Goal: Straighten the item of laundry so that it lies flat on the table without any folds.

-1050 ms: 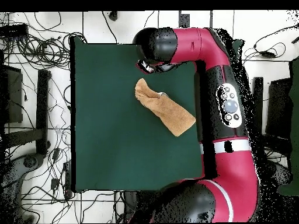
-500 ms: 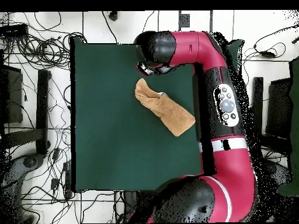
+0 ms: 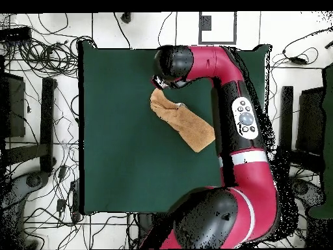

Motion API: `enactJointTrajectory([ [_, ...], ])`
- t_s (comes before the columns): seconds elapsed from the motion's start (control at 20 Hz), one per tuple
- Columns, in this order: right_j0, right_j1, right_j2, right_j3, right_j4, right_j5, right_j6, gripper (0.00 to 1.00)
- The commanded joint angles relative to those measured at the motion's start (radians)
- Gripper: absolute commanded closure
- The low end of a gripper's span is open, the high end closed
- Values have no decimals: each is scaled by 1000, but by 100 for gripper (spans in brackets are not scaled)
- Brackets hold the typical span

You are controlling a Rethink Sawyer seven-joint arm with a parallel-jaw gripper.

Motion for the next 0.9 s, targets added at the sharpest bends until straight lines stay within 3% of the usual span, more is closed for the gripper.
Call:
enactJointTrajectory([
  [0.05,-5,22,20,92,-38,-63,-289,0],
  [0.55,-3,-4,-2,132,-50,-68,-246,0],
  [0.9,-15,-34,-19,219,-50,-85,-197,0],
])
